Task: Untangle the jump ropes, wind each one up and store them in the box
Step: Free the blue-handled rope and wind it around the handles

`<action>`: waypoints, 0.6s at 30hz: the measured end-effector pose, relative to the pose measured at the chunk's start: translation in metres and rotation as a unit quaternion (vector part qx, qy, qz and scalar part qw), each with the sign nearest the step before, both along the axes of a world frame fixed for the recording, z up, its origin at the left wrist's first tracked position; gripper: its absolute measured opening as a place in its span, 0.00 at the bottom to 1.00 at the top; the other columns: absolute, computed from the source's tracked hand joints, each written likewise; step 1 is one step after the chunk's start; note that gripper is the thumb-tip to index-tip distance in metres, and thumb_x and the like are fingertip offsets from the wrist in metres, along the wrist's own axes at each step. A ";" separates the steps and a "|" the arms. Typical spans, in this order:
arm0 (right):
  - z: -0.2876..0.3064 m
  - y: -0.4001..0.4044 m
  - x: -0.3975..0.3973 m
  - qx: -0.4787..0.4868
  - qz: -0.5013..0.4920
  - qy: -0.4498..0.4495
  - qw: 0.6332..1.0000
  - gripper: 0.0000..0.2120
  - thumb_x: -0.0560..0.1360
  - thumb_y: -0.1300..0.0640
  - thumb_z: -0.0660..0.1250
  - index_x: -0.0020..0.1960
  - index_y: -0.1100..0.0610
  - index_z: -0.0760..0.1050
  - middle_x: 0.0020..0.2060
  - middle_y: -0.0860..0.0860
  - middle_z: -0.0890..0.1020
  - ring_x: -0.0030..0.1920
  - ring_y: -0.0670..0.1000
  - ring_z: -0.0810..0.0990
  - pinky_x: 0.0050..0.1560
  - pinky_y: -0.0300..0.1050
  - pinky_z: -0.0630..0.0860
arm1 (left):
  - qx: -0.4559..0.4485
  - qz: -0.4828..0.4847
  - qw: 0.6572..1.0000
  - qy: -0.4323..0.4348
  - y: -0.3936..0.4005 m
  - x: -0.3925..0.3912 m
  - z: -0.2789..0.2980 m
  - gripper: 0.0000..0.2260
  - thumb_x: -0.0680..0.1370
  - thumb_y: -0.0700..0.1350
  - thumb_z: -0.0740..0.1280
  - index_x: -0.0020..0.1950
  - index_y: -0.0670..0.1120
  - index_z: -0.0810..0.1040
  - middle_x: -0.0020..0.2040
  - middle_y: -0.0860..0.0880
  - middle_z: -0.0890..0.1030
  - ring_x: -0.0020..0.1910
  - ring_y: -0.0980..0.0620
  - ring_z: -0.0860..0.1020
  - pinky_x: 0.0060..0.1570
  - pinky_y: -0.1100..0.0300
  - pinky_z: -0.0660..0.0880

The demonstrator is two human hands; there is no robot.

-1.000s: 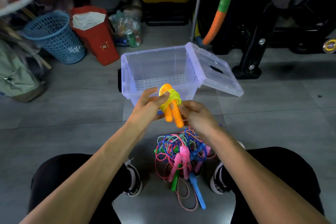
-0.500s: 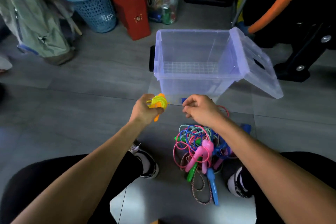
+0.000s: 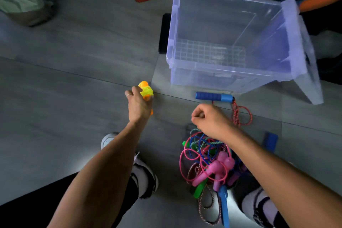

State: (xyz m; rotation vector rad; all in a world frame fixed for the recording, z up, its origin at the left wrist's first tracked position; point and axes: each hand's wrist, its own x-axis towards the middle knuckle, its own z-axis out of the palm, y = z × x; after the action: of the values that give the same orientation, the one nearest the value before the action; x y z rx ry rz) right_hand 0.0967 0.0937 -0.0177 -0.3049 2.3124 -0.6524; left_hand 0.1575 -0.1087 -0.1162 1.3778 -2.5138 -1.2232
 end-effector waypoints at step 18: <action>0.040 0.120 -0.007 0.035 -0.008 0.056 0.998 0.05 0.73 0.60 0.69 0.43 0.51 0.76 0.33 0.43 0.78 0.33 0.42 0.74 0.39 0.38 0.68 | 0.057 -0.256 0.962 0.072 0.086 -0.008 0.035 0.06 0.74 0.37 0.67 0.46 0.47 0.82 0.42 0.50 0.83 0.44 0.51 0.81 0.47 0.61 0.76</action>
State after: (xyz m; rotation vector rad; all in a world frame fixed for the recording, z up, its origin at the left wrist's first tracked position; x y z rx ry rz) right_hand 0.0895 0.2134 0.0222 -0.2982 2.4404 -0.5730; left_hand 0.1499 -0.0225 -0.0807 0.6223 -2.8205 -1.4956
